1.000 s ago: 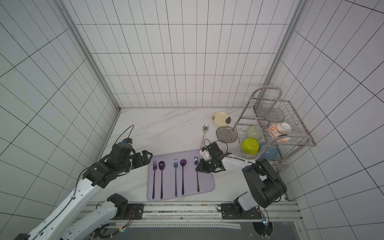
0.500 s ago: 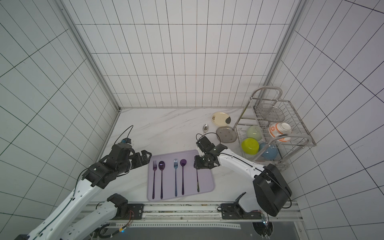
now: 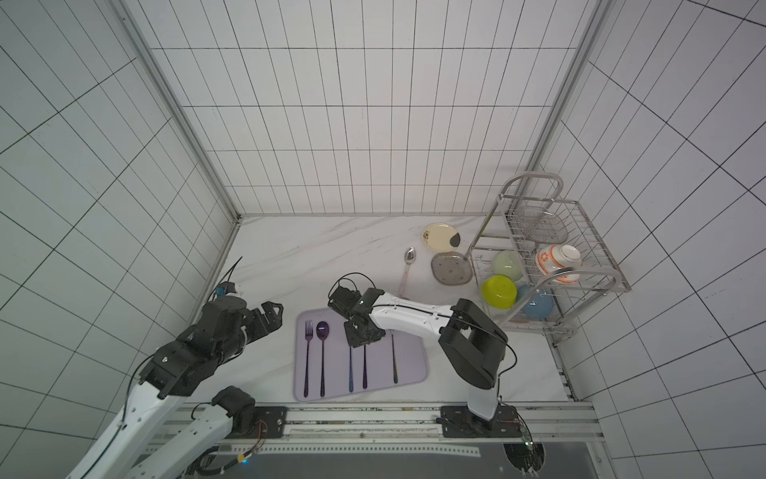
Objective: Set the spoon and fork side by side
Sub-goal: Place the fork on the tray, then pick up the spoon from the tray.
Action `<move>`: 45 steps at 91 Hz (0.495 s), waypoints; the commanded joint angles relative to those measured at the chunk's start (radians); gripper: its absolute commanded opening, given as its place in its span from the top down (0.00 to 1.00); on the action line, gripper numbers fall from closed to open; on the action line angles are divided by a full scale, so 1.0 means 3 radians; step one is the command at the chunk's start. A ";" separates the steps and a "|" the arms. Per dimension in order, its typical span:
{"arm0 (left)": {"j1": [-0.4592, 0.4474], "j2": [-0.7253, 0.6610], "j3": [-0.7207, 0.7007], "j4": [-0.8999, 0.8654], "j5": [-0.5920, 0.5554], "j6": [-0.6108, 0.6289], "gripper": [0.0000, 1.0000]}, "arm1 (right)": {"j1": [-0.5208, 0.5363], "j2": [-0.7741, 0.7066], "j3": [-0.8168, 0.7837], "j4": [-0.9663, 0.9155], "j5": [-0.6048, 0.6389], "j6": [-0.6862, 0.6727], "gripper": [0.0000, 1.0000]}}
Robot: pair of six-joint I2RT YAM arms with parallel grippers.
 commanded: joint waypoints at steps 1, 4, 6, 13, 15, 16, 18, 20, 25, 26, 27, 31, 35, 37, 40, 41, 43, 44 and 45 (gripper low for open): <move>-0.0003 -0.0035 0.0086 -0.0031 -0.0045 -0.0008 0.02 | 0.0089 0.0167 0.0154 -0.0269 0.0162 0.0129 0.65; -0.0003 -0.0042 0.0086 -0.0031 -0.0037 -0.0003 0.01 | 0.0104 0.0208 0.0175 -0.0283 0.0164 0.0151 0.66; -0.0003 -0.0041 0.0086 -0.0026 -0.0026 0.0001 0.02 | 0.0107 0.0232 0.0189 -0.0290 0.0164 0.0172 0.67; -0.0002 -0.0047 0.0086 -0.0021 -0.0004 0.0011 0.02 | 0.0117 0.0284 0.0220 -0.0322 0.0180 0.0213 0.67; -0.0002 -0.0050 0.0083 -0.0021 0.0001 0.0015 0.02 | 0.0118 0.0294 0.0224 -0.0332 0.0188 0.0225 0.68; -0.0003 -0.0051 0.0082 -0.0021 0.0005 0.0017 0.02 | 0.0118 0.0297 0.0228 -0.0338 0.0191 0.0229 0.68; -0.0002 -0.0051 0.0082 -0.0013 0.0015 0.0020 0.02 | 0.0119 0.0302 0.0234 -0.0345 0.0201 0.0238 0.68; -0.0006 -0.0057 0.0078 -0.0006 0.0021 0.0022 0.01 | 0.0122 0.0308 0.0243 -0.0359 0.0214 0.0248 0.68; -0.0007 -0.0057 0.0076 0.0005 0.0034 0.0028 0.02 | 0.0123 0.0320 0.0257 -0.0389 0.0252 0.0269 0.69; -0.0008 -0.0056 0.0076 0.0005 0.0037 0.0030 0.02 | 0.0123 0.0322 0.0255 -0.0396 0.0259 0.0277 0.69; -0.0006 -0.0056 0.0074 0.0007 0.0041 0.0029 0.02 | 0.0123 0.0324 0.0259 -0.0403 0.0266 0.0283 0.69; -0.0004 -0.0056 0.0072 0.0015 0.0052 0.0038 0.01 | 0.0123 0.0333 0.0267 -0.0427 0.0287 0.0302 0.70; -0.0008 -0.0056 0.0067 0.0022 0.0058 0.0043 0.02 | 0.0123 0.0347 0.0273 -0.0443 0.0292 0.0309 0.70; -0.0002 -0.0056 0.0066 0.0024 0.0061 0.0043 0.02 | 0.0123 0.0359 0.0280 -0.0448 0.0292 0.0309 0.70; -0.0004 -0.0056 0.0066 0.0027 0.0061 0.0047 0.02 | 0.0123 0.0375 0.0290 -0.0454 0.0292 0.0302 0.70; -0.0004 -0.0056 0.0066 0.0028 0.0061 0.0048 0.02 | 0.0123 0.0383 0.0295 -0.0455 0.0292 0.0301 0.70; -0.0005 -0.0056 0.0066 0.0030 0.0066 0.0049 0.02 | 0.0123 0.0398 0.0306 -0.0455 0.0292 0.0296 0.70; -0.0007 -0.0056 0.0066 0.0030 0.0068 0.0046 0.02 | 0.0123 0.0405 0.0312 -0.0455 0.0292 0.0292 0.70; -0.0005 -0.0056 0.0066 0.0030 0.0067 0.0047 0.02 | 0.0123 0.0413 0.0321 -0.0460 0.0292 0.0288 0.70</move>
